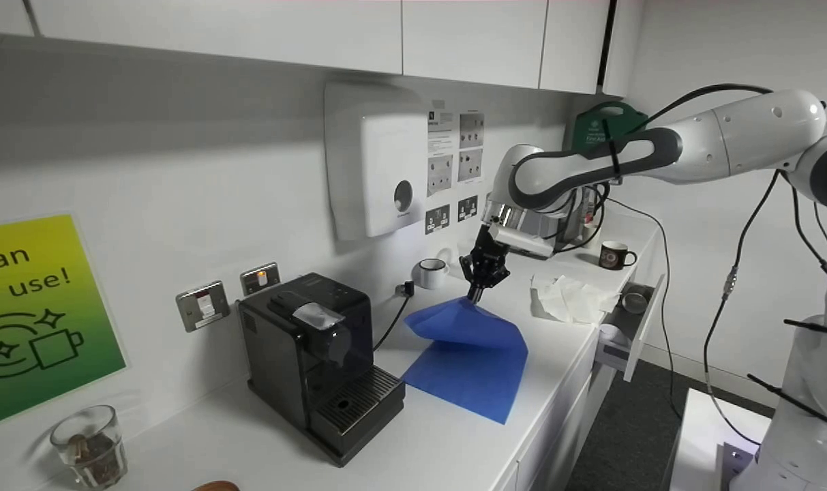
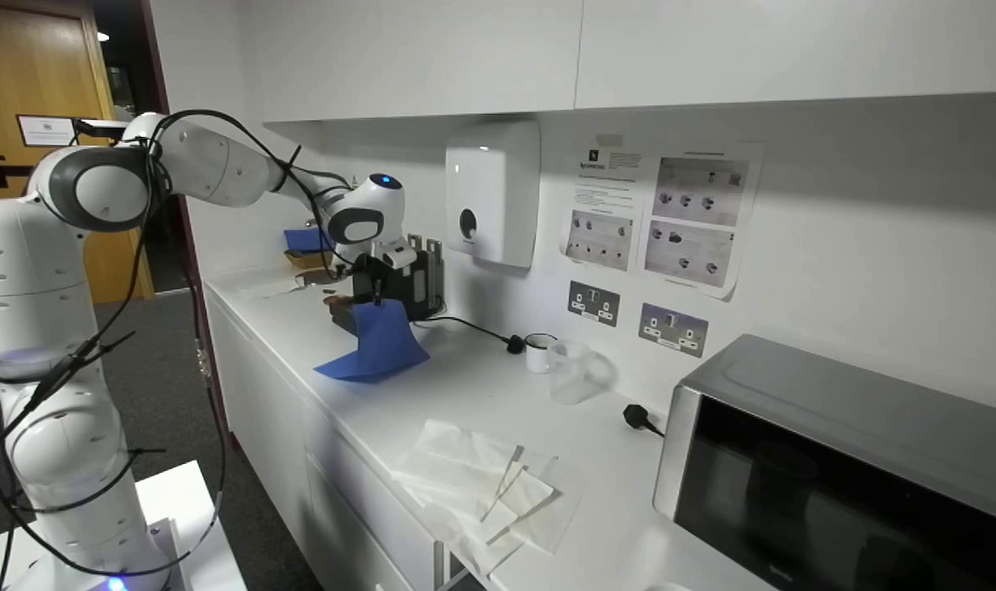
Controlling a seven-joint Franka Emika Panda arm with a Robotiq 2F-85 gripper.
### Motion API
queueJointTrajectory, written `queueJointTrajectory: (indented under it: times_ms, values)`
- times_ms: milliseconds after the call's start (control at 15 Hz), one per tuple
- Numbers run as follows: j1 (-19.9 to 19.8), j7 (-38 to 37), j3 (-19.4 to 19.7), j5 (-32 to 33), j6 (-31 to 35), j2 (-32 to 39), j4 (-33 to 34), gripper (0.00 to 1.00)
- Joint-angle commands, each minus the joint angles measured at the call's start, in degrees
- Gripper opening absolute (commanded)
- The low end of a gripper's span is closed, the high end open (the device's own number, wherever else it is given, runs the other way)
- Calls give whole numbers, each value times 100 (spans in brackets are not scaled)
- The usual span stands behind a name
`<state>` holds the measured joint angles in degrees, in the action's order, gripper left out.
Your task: Unfold the blue placemat, place the white napkins on the mat then fold the mat in half
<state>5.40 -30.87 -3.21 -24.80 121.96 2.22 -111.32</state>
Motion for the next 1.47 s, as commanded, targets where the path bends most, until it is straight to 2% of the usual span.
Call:
queueJointTrajectory:
  times_ms: [0, 267, 733, 1400]
  values:
    - [-218, 774, 101, -841, 222, -280, -314, 0]
    - [-345, 1301, 220, -1280, 158, -320, -415, 0]
    - [-513, 1759, 397, -1974, 197, -505, -820, 0]
    - [-901, 2316, 816, -2217, 304, -585, -1436, 0]
